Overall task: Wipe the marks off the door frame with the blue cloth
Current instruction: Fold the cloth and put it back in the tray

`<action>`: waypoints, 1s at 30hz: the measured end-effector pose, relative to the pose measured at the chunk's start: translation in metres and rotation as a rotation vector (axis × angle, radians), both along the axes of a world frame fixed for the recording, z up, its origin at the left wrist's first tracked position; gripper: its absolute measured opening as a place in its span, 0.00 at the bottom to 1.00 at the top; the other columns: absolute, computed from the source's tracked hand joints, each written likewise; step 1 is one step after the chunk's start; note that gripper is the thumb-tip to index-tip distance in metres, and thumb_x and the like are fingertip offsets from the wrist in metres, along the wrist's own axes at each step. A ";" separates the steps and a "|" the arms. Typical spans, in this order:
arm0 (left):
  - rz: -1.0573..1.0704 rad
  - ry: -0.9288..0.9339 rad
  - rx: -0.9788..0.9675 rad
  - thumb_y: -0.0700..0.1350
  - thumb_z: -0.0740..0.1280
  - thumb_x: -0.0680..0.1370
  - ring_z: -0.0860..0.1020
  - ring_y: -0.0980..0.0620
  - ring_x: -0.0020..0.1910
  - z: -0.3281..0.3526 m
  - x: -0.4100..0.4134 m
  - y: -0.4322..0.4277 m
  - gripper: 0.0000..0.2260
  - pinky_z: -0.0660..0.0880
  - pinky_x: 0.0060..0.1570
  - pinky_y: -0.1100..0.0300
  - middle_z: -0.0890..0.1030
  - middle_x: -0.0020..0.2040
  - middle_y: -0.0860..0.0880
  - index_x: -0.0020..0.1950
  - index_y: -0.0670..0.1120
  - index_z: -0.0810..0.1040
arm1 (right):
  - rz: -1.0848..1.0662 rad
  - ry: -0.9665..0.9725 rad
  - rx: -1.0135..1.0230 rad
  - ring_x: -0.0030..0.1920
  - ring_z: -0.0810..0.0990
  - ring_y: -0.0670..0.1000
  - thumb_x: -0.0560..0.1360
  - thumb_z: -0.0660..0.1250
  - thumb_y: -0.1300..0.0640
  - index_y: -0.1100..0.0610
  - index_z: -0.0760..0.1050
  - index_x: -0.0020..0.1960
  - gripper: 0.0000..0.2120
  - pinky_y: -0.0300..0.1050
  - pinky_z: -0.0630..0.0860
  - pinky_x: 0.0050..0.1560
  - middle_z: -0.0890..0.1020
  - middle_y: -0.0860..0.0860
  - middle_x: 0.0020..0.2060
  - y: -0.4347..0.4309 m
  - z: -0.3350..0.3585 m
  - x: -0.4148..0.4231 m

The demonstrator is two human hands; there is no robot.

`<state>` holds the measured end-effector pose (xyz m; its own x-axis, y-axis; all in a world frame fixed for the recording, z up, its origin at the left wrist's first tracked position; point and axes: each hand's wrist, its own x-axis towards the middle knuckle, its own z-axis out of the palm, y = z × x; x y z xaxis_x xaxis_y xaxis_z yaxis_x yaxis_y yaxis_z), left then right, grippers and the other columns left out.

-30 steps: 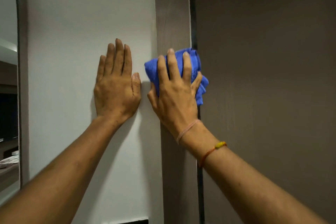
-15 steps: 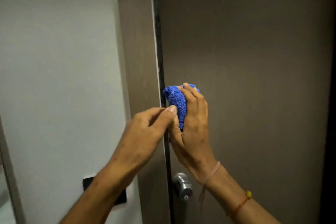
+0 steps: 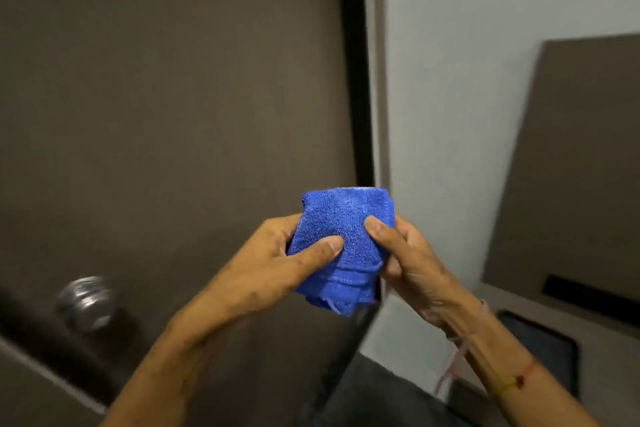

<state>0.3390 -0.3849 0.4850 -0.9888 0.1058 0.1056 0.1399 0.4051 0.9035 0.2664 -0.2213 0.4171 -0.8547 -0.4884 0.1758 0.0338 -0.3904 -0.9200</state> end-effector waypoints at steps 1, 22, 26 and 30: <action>-0.062 -0.048 0.024 0.45 0.67 0.74 0.84 0.52 0.41 -0.016 -0.018 0.023 0.09 0.80 0.38 0.62 0.86 0.45 0.47 0.51 0.45 0.81 | -0.064 -0.055 0.011 0.58 0.80 0.57 0.68 0.71 0.50 0.59 0.73 0.62 0.25 0.50 0.78 0.60 0.82 0.59 0.58 0.029 -0.019 -0.007; -0.055 -0.858 0.037 0.38 0.65 0.77 0.79 0.52 0.36 -0.473 -0.323 0.353 0.10 0.78 0.29 0.68 0.81 0.45 0.44 0.57 0.38 0.76 | -0.634 -0.684 0.724 0.61 0.76 0.59 0.71 0.73 0.57 0.63 0.69 0.64 0.25 0.58 0.73 0.64 0.78 0.60 0.61 0.352 -0.426 -0.205; -0.027 -0.866 -0.043 0.39 0.67 0.76 0.79 0.54 0.34 -0.565 -0.335 0.386 0.11 0.78 0.30 0.66 0.81 0.46 0.41 0.56 0.36 0.76 | -0.704 -0.803 0.847 0.61 0.75 0.60 0.71 0.73 0.54 0.63 0.68 0.64 0.27 0.53 0.73 0.63 0.76 0.60 0.61 0.374 -0.513 -0.216; 0.006 -0.803 -0.149 0.40 0.68 0.75 0.80 0.44 0.47 -0.628 -0.344 0.411 0.11 0.78 0.49 0.52 0.81 0.53 0.39 0.56 0.39 0.76 | -0.750 -0.840 0.948 0.58 0.77 0.59 0.71 0.73 0.54 0.63 0.70 0.61 0.24 0.45 0.73 0.52 0.78 0.59 0.59 0.387 -0.570 -0.225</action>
